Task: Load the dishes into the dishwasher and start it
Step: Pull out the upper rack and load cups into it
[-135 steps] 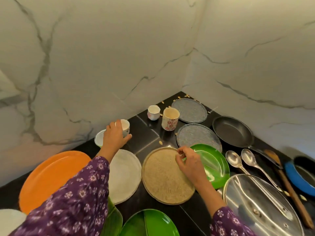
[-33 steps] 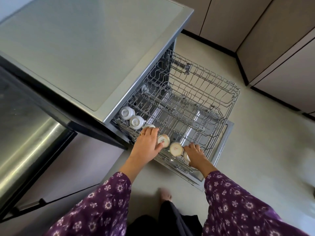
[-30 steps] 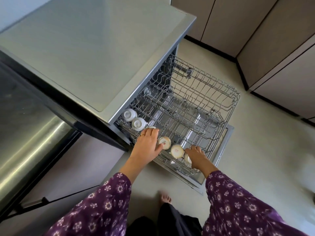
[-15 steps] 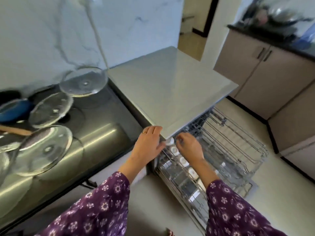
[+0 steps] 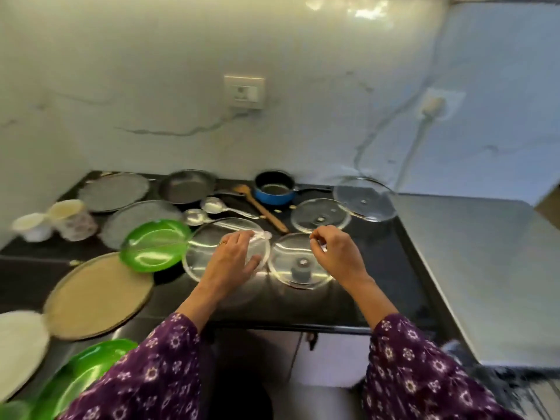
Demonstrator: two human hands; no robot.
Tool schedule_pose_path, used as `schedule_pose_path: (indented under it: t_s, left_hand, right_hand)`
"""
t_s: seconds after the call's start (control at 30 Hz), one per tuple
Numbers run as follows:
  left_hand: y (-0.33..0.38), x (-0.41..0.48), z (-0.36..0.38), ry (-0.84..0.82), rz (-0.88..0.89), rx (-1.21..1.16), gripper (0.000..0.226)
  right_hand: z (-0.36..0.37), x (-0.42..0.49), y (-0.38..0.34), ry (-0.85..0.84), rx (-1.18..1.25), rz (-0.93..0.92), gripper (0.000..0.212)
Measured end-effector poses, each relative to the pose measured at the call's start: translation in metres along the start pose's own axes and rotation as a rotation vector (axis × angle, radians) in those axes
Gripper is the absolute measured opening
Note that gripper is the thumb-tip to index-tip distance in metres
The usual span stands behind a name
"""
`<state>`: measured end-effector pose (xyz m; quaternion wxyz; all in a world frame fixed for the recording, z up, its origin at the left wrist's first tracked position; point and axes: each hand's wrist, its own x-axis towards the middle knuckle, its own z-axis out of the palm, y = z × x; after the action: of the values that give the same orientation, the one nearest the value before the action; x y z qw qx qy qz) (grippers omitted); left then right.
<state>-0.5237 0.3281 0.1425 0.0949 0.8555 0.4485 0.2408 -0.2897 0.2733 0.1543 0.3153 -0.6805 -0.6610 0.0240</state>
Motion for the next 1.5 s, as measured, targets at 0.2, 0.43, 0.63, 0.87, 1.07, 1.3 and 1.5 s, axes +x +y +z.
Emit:
schedule_pose_path:
  t_s: [0.2,0.43,0.63,0.87,1.07,1.3,1.5]
  left_hand:
    - [-0.108,-0.039,-0.061,0.064,-0.253,0.068,0.061]
    - [-0.206,-0.086,-0.107,0.142,-0.467,0.134,0.051]
    - [-0.281,-0.131,-0.132,0.22,-0.763,0.124,0.057]
    - [-0.359,-0.182,-0.165,0.258,-1.155,0.213,0.069]
    - [-0.416,-0.195,-0.174,0.138,-1.274,0.316,0.079]
    - [-0.451,-0.18,-0.161,0.075,-1.311,0.335,0.082]
    - [-0.455,-0.182,-0.167,0.062,-1.482,0.266,0.076]
  right_hand:
    - [0.078,0.058,-0.105,-0.108,0.046,-0.227,0.008]
    - [0.175,0.103,-0.216,-0.254,0.13,-0.397,0.009]
    - [0.255,0.112,-0.289,-0.428,0.146,-0.504,0.015]
    - [0.324,0.105,-0.351,-0.614,0.196,-0.551,0.019]
    - [0.367,0.103,-0.371,-0.666,0.169,-0.531,0.024]
    - [0.411,0.139,-0.395,-0.689,0.128,-0.507,0.028]
    - [0.428,0.137,-0.404,-0.741,0.164,-0.476,0.031]
